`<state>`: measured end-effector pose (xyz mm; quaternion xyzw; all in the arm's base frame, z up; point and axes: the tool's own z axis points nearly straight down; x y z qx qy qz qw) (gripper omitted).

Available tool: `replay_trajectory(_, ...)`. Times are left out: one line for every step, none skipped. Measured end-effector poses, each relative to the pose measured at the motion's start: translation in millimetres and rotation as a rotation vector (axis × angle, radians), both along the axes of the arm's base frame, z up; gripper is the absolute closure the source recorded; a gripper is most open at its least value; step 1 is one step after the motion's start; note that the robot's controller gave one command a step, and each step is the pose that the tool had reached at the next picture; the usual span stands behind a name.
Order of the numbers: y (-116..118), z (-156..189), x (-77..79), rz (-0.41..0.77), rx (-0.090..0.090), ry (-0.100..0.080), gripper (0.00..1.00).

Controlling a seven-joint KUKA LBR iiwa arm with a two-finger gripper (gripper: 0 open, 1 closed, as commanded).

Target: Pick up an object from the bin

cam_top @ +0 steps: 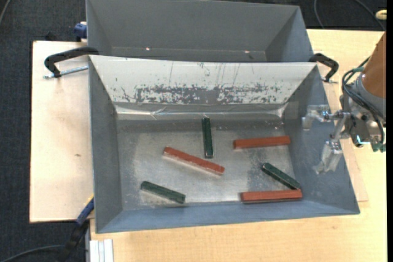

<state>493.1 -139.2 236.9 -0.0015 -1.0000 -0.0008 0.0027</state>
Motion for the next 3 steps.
replay_trajectory(23.2,-170.1,68.8,-0.014,0.001,-0.002,0.00)
replay_trajectory(22.2,-165.7,69.7,-0.015,-0.001,-0.007,1.00)
replay_trajectory(16.4,7.2,96.9,0.255,-0.005,-0.021,1.00)
